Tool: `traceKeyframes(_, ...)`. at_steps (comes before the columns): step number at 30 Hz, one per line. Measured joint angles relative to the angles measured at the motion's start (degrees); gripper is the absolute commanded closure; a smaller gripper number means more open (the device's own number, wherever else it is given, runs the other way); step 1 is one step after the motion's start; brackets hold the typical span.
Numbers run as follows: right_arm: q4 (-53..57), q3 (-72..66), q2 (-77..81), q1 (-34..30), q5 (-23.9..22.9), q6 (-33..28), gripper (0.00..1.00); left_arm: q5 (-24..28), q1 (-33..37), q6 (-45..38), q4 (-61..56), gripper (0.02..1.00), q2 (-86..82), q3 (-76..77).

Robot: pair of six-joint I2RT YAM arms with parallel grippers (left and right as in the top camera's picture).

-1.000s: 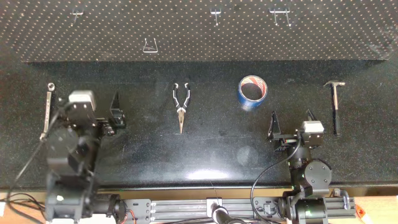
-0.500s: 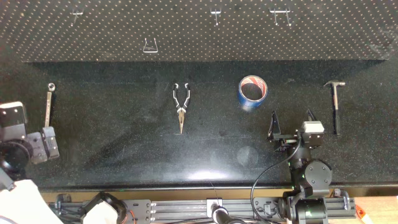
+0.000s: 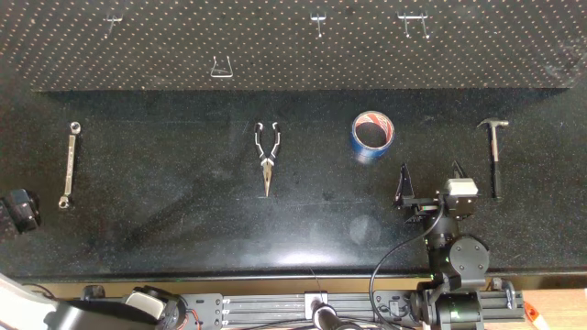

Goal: Place Tools Onto Pegboard

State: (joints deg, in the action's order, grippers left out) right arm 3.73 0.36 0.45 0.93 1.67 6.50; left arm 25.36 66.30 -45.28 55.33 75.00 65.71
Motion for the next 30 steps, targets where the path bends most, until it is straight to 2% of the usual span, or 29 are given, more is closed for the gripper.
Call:
traceKeyframes(6,0.0,0.0,0.0,0.0,0.0,0.0,0.038,-3.3,-7.2,-3.6,-7.1,0.025,19.0,0.1)
traceKeyframes(12,0.0,0.0,0.0,0.0,0.0,0.0,0.038,-10.2,-17.2,-3.5,-10.3,0.025,26.4,0.4)
traceKeyframes(20,0.0,0.0,0.0,0.0,0.0,0.0,0.038,-13.8,-18.1,2.3,-16.3,0.025,30.3,3.4)
traceKeyframes(30,0.0,0.0,0.0,0.0,0.0,0.0,0.038,-13.8,-19.7,5.1,-19.7,0.023,33.2,3.4)
